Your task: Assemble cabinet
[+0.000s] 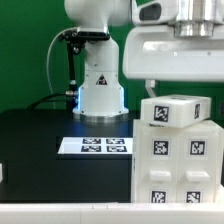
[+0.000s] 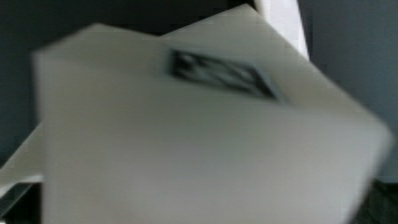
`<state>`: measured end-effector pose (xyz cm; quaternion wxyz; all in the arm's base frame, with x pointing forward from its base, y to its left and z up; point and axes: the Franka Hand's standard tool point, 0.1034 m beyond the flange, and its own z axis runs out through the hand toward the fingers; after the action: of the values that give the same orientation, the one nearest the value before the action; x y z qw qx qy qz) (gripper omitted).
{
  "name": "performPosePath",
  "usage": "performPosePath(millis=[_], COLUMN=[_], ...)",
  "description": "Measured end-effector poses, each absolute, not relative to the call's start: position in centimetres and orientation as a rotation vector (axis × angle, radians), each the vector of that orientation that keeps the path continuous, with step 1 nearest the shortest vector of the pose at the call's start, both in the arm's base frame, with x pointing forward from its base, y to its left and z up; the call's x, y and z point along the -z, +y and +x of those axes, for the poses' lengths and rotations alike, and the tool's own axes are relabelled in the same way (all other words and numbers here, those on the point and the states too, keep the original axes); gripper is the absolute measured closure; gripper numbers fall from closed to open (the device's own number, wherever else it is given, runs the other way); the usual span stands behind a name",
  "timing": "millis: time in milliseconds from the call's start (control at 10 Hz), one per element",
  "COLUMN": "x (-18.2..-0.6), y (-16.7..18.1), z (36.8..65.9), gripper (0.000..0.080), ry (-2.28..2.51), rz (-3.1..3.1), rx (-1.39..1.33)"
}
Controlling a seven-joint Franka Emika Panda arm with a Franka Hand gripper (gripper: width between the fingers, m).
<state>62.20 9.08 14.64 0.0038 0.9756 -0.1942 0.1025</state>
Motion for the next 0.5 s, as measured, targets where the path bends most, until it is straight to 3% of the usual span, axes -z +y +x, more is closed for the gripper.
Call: performPosePath(millis=[500], x=[-16.0], y=[6.6], z=[63.3], gripper=[0.0002], ry=[-0.630], rz=[3.046], rx=[-0.314])
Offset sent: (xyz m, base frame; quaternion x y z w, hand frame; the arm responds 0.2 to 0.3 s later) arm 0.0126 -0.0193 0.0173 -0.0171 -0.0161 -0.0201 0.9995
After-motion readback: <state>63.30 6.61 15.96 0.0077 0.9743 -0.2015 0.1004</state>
